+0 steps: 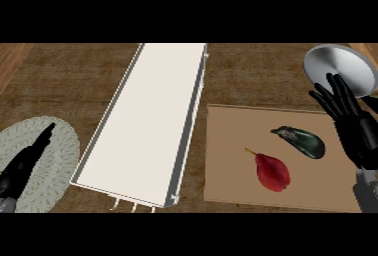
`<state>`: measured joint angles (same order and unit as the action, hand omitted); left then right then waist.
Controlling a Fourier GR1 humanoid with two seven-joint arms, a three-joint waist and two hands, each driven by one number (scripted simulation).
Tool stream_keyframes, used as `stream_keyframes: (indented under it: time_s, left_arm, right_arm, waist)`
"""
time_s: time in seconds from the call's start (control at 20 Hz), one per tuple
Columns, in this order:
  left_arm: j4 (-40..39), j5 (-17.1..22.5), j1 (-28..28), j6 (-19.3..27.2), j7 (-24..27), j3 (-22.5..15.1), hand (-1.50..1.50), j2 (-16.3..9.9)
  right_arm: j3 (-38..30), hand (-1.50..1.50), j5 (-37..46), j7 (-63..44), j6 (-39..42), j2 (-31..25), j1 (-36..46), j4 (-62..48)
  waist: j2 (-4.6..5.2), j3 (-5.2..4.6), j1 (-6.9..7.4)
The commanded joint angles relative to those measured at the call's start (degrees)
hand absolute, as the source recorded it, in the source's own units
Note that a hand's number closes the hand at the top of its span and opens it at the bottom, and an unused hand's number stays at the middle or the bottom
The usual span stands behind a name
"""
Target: Pick the eggplant from the tray and place it in the tiered shelf
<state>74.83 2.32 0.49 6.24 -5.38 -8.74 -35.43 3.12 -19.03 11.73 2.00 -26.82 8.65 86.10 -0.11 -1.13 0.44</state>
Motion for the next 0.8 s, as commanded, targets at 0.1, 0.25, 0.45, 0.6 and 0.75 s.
stream_keyframes:
  time_s: [0.1,0.25,0.45,0.6,0.75]
  left_arm:
    - [1.9,0.7,-2.6,0.0,2.5,-2.8,0.00,7.7]
    - [3.5,3.7,-4.5,-2.4,5.3,-4.3,0.00,11.9]
    - [3.6,4.5,-5.7,-2.3,3.0,-6.3,0.00,15.9]
    - [4.4,5.2,-4.3,-3.2,3.0,-5.3,0.00,14.5]
    - [3.2,3.7,-6.1,-1.1,2.1,-7.1,0.00,18.1]
  right_arm:
    - [-5.8,-1.50,-1.5,-1.4,10.8,-10.0,11.6,-13.6]
    - [-7.3,-1.50,-1.9,-1.2,20.3,-19.0,13.5,-19.8]
    - [-5.9,1.50,1.1,1.4,20.1,-15.0,14.0,-33.4]
    - [-6.0,-1.50,-3.3,5.1,31.1,-13.4,16.9,-37.8]
    - [-4.0,-1.50,-0.9,11.6,39.2,-13.8,20.7,-40.2]
  waist:
    - [0.70,1.17,1.28]
    - [1.55,1.17,2.35]
    - [1.64,1.39,2.83]
    - [1.22,1.42,3.18]
    - [1.29,1.43,2.87]
